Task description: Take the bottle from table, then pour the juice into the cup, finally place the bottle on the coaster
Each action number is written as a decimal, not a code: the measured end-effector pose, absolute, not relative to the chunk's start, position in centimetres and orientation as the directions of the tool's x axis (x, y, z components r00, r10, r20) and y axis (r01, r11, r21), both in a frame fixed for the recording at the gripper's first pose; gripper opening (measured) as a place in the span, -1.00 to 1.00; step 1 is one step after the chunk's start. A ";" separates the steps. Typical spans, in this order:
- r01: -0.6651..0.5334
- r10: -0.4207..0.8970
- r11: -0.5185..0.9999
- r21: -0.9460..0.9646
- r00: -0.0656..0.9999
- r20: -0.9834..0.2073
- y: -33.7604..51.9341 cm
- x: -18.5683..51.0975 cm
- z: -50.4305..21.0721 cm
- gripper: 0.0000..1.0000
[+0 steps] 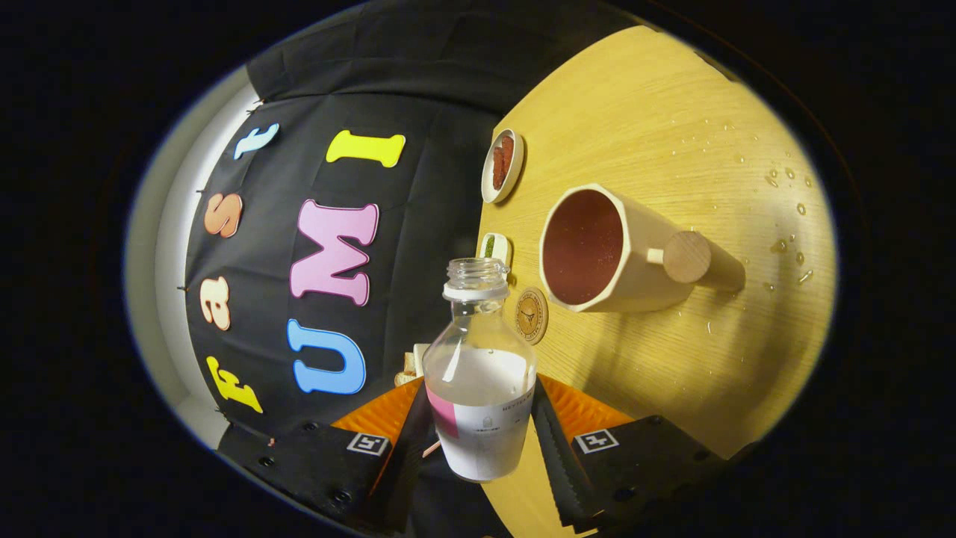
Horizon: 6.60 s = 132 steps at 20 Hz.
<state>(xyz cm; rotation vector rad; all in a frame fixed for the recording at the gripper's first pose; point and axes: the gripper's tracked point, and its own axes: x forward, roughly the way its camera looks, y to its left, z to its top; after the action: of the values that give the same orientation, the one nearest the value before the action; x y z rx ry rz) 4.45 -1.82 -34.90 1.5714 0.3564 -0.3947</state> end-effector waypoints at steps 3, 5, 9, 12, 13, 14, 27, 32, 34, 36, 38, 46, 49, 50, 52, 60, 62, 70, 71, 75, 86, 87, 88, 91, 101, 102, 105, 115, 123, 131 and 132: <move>0.453 -0.013 -0.097 0.886 0.890 -0.457 -2.1 4.7 -34.9 0.49; 0.453 -0.005 -0.119 0.884 0.890 -0.457 -2.0 4.5 -34.9 0.49; 0.435 0.012 -0.172 0.884 0.898 -0.440 -2.0 4.6 -34.3 0.50; 0.429 0.012 -0.213 0.878 0.900 -0.436 -2.1 4.8 -34.4 0.49; 0.427 0.011 -0.224 0.876 0.900 -0.436 -2.1 4.7 -34.3 0.49; 0.428 0.013 -0.231 0.874 0.899 -0.437 -2.2 4.8 -34.4 0.49; 0.397 -0.010 -0.342 0.851 0.905 -0.426 -2.7 4.9 -33.3 0.49; 0.385 -0.025 -0.378 0.842 0.905 -0.425 -3.4 5.0 -33.0 0.49; 0.384 -0.028 -0.388 0.838 0.904 -0.427 -3.6 5.1 -32.8 0.49; 0.384 -0.026 -0.388 0.838 0.904 -0.427 -3.6 5.3 -32.7 0.49; 0.380 -0.029 -0.397 0.836 0.905 -0.425 -3.6 5.5 -32.6 0.49; 0.354 -0.057 -0.466 0.811 0.903 -0.427 -4.1 6.0 -32.1 0.49; 0.345 -0.062 -0.475 0.809 0.904 -0.423 -4.3 6.2 -31.9 0.49; 0.341 -0.066 -0.480 0.808 0.905 -0.421 -4.4 6.3 -31.8 0.49; 0.331 -0.070 -0.493 0.804 0.907 -0.416 -4.6 6.5 -31.5 0.49; 0.313 -0.066 -0.533 0.786 0.911 -0.408 -4.3 6.6 -31.0 0.49; 0.305 -0.065 -0.547 0.780 0.913 -0.403 -4.2 6.9 -30.7 0.49; 0.269 -0.075 -0.611 0.744 0.916 -0.393 -4.7 6.9 -29.8 0.49; 0.263 -0.074 -0.622 0.738 0.918 -0.390 -4.7 7.0 -29.8 0.49; 0.244 -0.072 -0.650 0.720 0.923 -0.377 -4.9 7.5 -29.2 0.49; 0.189 -0.107 -0.698 0.691 0.926 -0.362 -6.3 7.6 -28.6 0.49; 0.184 -0.113 -0.701 0.689 0.925 -0.362 -6.4 7.7 -28.7 0.49; 0.176 -0.121 -0.705 0.687 0.925 -0.361 -6.6 7.8 -28.7 0.49; 0.155 -0.138 -0.723 0.673 0.922 -0.361 -7.0 7.8 -28.5 0.50; 0.138 -0.165 -0.747 0.651 0.909 -0.382 -7.3 7.1 -29.0 0.50; 0.133 -0.172 -0.752 0.646 0.907 -0.386 -7.3 7.0 -29.3 0.50; 0.122 -0.185 -0.756 0.643 0.902 -0.389 -7.1 7.5 -29.8 0.50; 0.061 -0.229 -0.780 0.623 0.899 -0.374 -6.8 7.6 -28.8 0.50; 0.037 -0.246 -0.788 0.615 0.896 -0.369 -7.2 7.6 -27.8 0.50; 0.021 -0.255 -0.796 0.606 0.895 -0.366 -7.9 7.6 -27.2 0.50; 0.021 -0.253 -0.795 0.606 0.896 -0.364 -7.9 7.7 -27.0 0.50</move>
<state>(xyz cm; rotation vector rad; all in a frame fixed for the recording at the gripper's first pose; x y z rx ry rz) 7.67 -7.90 -27.02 2.4300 -0.1659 -0.5769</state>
